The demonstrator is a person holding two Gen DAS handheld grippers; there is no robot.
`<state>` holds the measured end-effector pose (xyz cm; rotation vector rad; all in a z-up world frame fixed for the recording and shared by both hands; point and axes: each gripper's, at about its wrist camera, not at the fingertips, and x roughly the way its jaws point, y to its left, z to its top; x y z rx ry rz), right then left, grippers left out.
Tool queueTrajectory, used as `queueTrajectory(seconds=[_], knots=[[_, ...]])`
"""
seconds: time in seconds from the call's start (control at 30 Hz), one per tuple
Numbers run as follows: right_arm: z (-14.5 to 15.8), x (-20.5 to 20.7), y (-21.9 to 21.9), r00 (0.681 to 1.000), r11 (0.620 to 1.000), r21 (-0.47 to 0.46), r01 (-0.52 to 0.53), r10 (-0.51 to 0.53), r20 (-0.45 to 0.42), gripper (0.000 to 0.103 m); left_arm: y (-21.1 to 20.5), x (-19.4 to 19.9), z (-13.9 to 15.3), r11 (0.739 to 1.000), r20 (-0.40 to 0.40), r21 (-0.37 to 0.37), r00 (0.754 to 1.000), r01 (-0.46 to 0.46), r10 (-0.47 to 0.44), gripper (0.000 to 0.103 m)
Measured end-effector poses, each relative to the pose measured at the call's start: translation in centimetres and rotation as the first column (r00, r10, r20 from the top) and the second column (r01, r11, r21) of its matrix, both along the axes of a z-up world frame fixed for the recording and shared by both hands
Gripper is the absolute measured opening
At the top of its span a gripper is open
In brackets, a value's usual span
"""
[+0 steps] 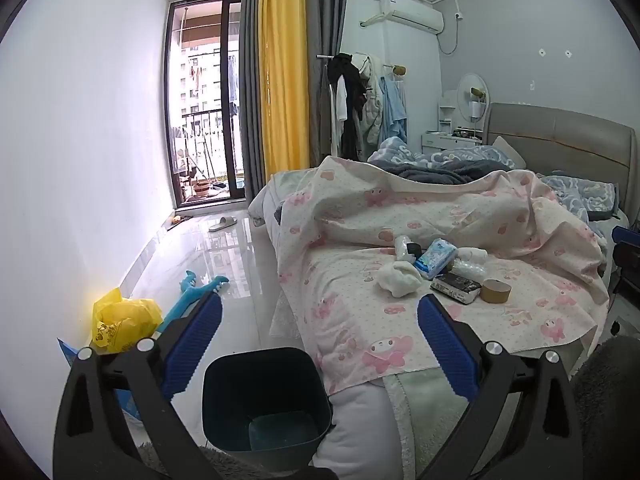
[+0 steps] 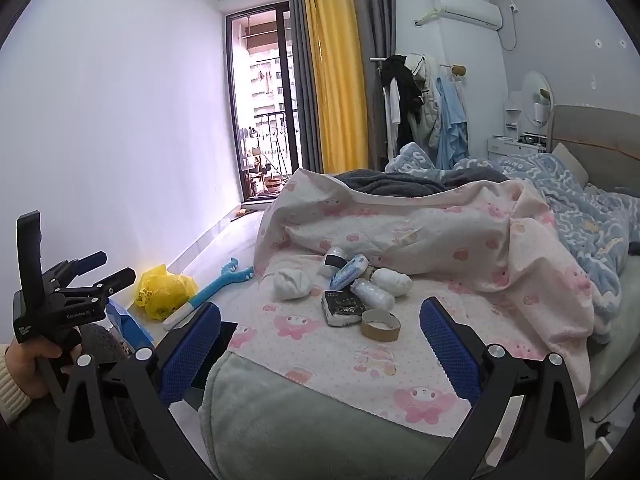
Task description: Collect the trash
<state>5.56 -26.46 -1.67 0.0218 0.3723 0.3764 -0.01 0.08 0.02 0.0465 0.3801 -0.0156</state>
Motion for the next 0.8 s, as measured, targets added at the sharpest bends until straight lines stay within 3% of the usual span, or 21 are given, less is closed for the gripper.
queueTrajectory(seconds=[0.8], knots=[[0.22,-0.32,0.33,1.0,1.0,-0.01,0.0,0.0,-0.003,0.101,0.02,-0.02,0.0,1.0,-0.002,0.001,1.0,0.0,0.0,0.1]])
